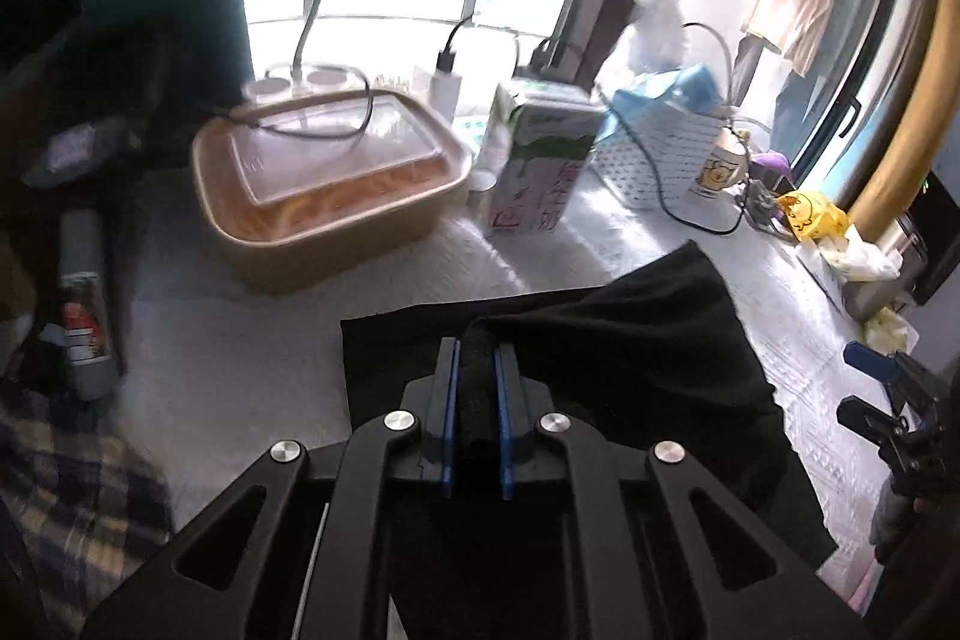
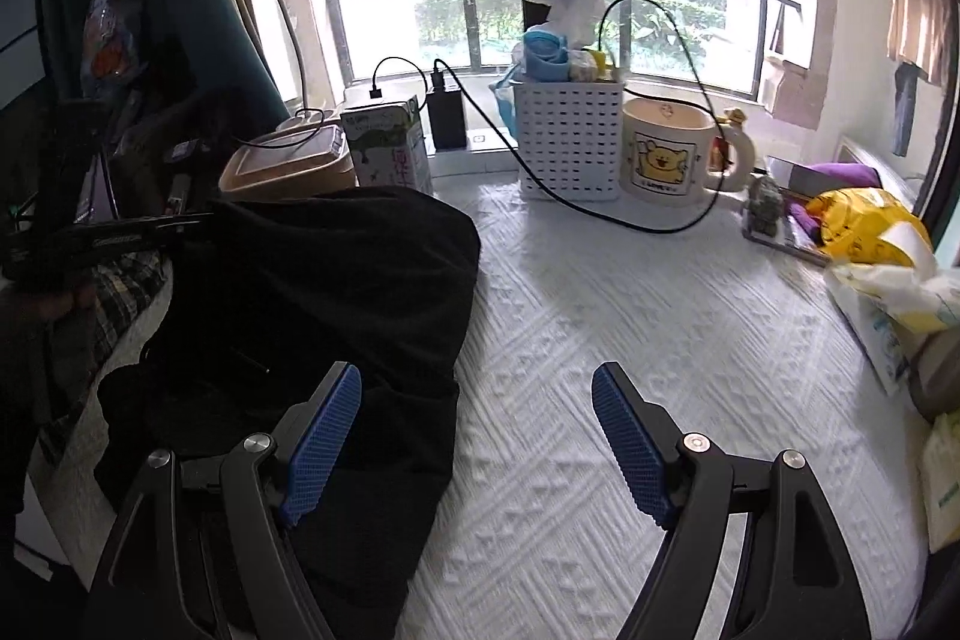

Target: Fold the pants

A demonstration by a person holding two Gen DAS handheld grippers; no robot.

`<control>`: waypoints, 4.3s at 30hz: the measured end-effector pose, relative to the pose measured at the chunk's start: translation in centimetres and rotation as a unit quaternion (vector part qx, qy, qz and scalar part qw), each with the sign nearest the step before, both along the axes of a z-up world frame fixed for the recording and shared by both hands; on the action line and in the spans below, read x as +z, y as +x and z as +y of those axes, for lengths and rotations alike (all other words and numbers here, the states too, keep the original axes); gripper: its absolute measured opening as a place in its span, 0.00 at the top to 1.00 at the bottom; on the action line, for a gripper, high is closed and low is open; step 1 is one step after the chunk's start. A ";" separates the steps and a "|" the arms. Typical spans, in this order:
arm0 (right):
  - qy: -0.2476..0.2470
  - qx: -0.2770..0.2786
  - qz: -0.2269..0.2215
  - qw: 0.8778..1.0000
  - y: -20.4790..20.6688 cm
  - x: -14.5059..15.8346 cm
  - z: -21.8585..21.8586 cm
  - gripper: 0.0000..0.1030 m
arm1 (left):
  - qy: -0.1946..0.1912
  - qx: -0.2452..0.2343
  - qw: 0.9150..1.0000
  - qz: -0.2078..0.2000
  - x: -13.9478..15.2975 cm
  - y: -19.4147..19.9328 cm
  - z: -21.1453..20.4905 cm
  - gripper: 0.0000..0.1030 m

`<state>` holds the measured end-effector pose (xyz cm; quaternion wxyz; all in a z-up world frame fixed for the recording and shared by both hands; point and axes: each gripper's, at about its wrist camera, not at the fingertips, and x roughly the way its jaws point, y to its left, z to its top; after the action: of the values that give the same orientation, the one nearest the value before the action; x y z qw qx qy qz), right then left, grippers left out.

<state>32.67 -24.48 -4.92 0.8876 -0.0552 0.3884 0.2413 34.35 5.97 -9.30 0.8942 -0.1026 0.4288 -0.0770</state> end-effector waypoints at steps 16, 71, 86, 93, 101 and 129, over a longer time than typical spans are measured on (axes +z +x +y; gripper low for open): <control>-0.073 0.049 0.025 0.996 8.1 -4.6 6.9 0.23 | 0.045 0.043 0.998 0.028 -2.8 1.9 3.9 0.39; -0.047 -0.037 0.054 0.997 3.7 -4.4 3.1 0.23 | 0.036 0.009 0.999 0.005 0.2 -7.3 2.9 0.74; -0.057 -0.021 0.036 0.997 -3.5 -3.2 3.3 0.23 | 0.017 -0.029 0.999 0.039 -1.9 -12.3 -3.2 0.73; -0.076 0.003 0.073 0.994 -6.4 -5.3 3.4 0.23 | 0.043 -0.028 0.998 0.045 -2.8 -13.8 -3.6 0.64; -0.090 -0.001 0.064 0.994 -8.9 -6.0 2.2 0.23 | 0.040 -0.013 0.998 0.051 -3.8 -15.3 -2.8 0.45; -0.102 -0.045 0.039 0.993 -8.8 -5.9 -0.5 0.23 | 0.057 -0.004 0.997 0.045 -3.0 -15.2 -2.3 0.45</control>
<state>23.91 -24.97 -10.81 0.8715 -0.1181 0.4474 0.1624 19.13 3.64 -12.33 0.8783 -0.0528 0.4724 -0.0508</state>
